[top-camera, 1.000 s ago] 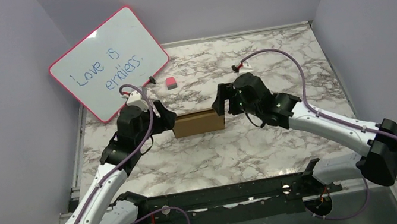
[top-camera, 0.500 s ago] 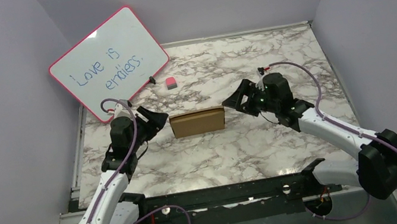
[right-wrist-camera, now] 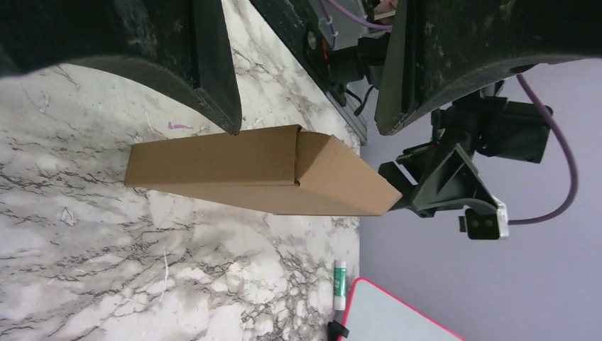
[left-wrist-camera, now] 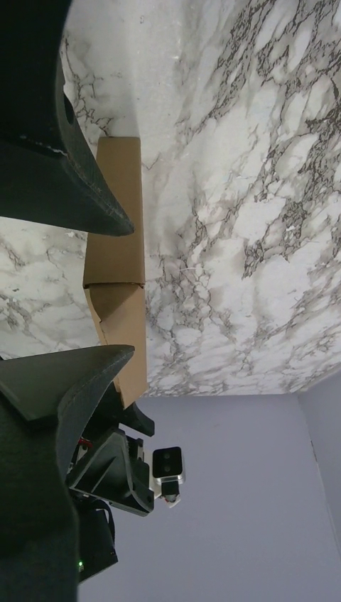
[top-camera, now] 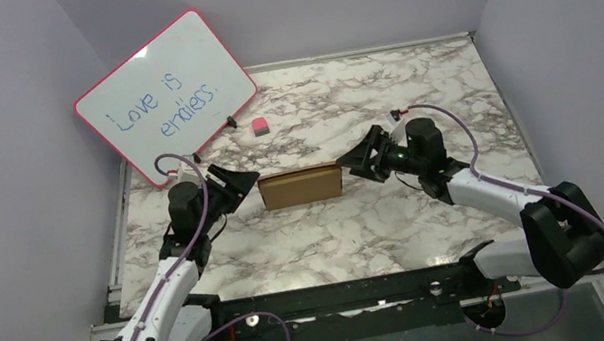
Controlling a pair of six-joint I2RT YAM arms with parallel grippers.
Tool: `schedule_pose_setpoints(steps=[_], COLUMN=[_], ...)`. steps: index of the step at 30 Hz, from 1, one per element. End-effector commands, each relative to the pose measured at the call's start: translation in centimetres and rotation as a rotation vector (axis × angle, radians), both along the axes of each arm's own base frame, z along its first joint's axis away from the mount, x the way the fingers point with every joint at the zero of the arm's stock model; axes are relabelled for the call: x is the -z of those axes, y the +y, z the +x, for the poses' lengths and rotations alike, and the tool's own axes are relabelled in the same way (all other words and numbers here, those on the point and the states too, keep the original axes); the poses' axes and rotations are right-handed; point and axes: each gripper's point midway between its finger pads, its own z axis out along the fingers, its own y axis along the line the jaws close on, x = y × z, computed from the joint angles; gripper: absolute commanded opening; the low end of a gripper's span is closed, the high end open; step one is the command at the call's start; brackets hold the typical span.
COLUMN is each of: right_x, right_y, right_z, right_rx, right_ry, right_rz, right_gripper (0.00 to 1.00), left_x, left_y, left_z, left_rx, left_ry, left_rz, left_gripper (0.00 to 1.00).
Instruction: Fold the paper box
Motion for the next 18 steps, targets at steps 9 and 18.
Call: schedule_pose_setpoints(steps=[9,18], right_x=[-0.3,1.7], right_y=[0.5,0.7], right_z=[1.2,0.9], right_rx=[-0.019,-0.043], right_ry=[-0.007,0.03], right_rz=[0.104,0.098], right_gripper=[0.7,0.62], left_x=[-0.6,0.9], left_y=[-0.8,-1.5], left_z=[0.6,0.7], left_rx=[0.062,0.109], left_ry=[-0.04,-0.001], left_rz=[-0.037,-0.044], left_gripper=[0.6,0.6])
